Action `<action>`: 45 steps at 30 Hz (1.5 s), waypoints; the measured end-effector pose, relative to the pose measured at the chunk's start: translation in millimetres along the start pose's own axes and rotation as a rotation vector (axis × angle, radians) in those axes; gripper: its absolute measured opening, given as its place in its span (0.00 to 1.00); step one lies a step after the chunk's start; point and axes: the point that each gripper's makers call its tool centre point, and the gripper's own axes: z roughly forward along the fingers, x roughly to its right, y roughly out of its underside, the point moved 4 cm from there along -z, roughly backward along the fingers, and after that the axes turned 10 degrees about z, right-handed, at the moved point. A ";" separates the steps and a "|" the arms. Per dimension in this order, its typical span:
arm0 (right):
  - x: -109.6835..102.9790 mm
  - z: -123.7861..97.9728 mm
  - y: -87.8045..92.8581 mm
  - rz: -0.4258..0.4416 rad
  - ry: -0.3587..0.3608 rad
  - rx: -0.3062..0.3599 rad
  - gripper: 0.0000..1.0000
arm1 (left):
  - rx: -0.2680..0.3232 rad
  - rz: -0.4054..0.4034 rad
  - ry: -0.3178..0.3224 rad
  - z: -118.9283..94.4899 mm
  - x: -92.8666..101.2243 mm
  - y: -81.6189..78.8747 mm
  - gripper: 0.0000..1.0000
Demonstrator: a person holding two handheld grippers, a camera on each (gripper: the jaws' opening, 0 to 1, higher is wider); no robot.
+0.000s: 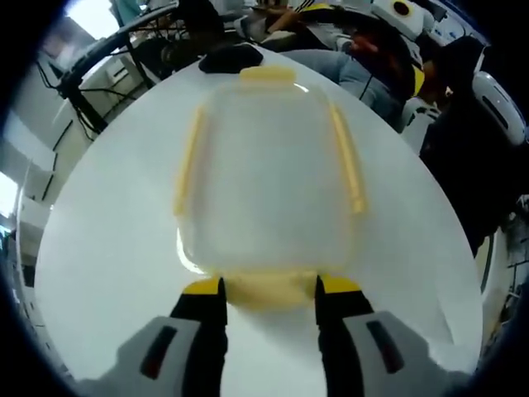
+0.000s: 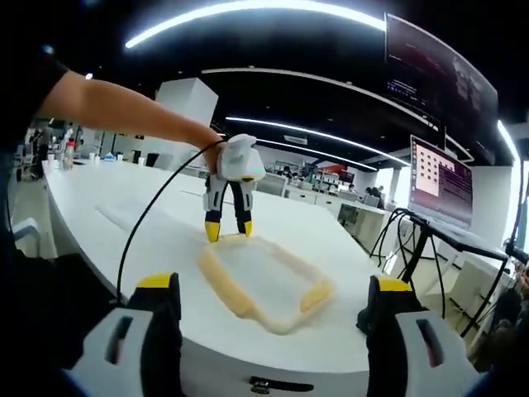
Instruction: Snap each plastic latch of the storage box into its locked position after aligning the lid with the box until every specified latch is closed and the lid sits flush.
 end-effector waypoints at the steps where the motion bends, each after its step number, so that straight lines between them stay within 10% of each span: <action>1: 0.6 0.8 0.3 -0.005 -0.001 -0.004 0.93 | -0.001 0.000 0.000 -0.2 -1.2 0.2 0.41; 45: 51.4 40.8 19.4 -0.064 -0.147 -0.207 0.81 | -0.004 -0.023 -0.002 -1.1 -12.7 2.2 0.41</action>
